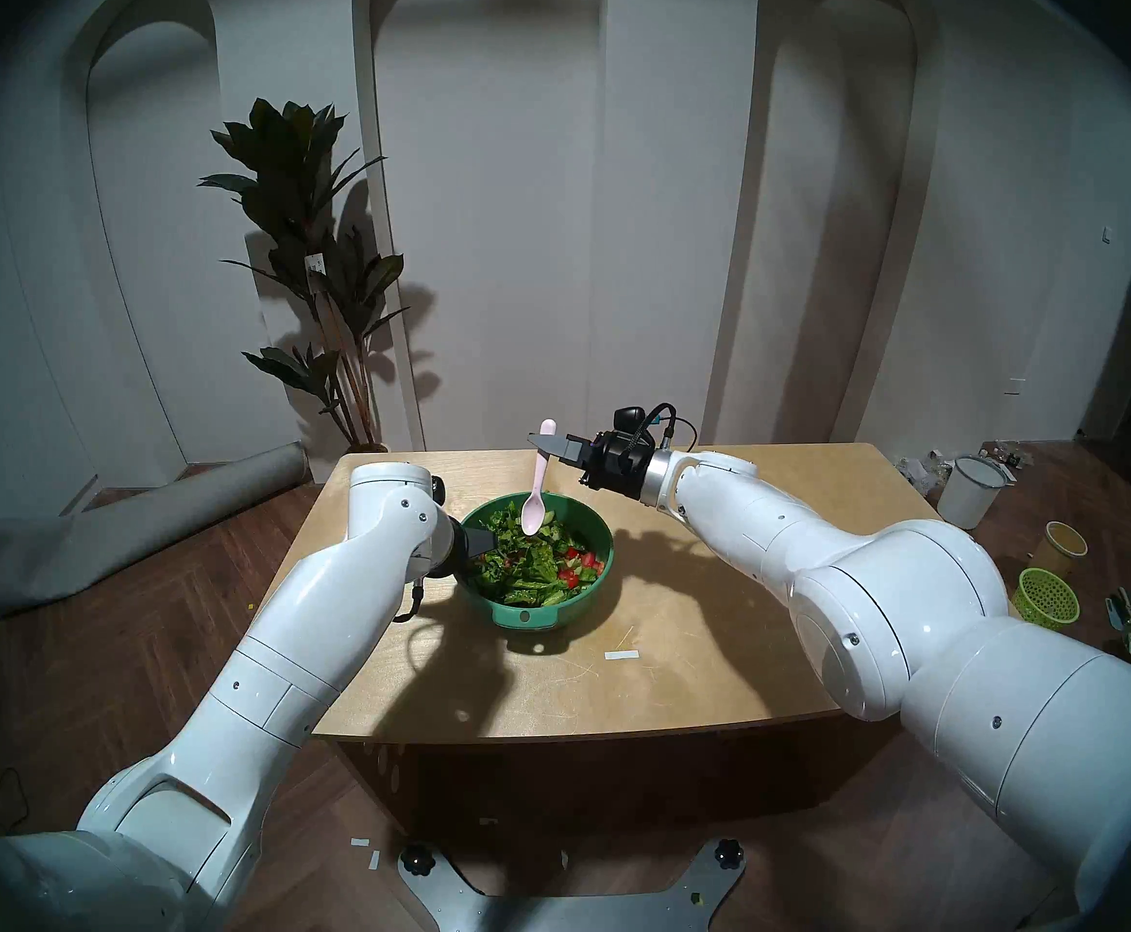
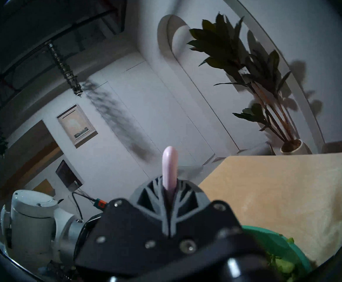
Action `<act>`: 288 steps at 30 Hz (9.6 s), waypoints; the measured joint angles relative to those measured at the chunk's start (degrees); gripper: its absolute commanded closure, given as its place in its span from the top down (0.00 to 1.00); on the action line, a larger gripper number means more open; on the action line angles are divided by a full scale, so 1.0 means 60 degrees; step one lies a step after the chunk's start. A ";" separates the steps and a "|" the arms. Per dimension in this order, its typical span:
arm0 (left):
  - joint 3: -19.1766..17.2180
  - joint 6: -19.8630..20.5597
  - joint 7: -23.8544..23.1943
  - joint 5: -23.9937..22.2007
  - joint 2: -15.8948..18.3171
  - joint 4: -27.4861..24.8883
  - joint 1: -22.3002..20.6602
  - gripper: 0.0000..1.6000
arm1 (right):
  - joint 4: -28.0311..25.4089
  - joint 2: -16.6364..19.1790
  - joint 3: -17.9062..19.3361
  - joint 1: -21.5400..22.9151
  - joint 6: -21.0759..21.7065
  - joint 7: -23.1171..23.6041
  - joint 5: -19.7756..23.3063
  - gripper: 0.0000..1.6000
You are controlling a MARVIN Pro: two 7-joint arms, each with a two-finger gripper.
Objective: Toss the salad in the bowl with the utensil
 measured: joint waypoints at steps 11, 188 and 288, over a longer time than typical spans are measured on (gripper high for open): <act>0.0011 0.0000 -0.0001 0.0059 -0.0007 0.0000 0.0005 0.00 | -0.1191 0.0375 -0.0876 -0.0306 -0.1597 0.1728 -0.0682 0.00; 0.0013 -0.0001 -0.0043 0.0387 0.0055 0.0009 0.0035 0.00 | 0.1051 -0.0425 -0.3045 -0.0094 -0.5602 -0.2840 0.0003 0.00; -0.0029 -0.0002 0.0025 -0.0114 -0.0035 0.0012 0.0000 0.00 | 0.0987 -0.0385 -0.1016 -0.0585 0.0056 -0.1460 0.1377 0.00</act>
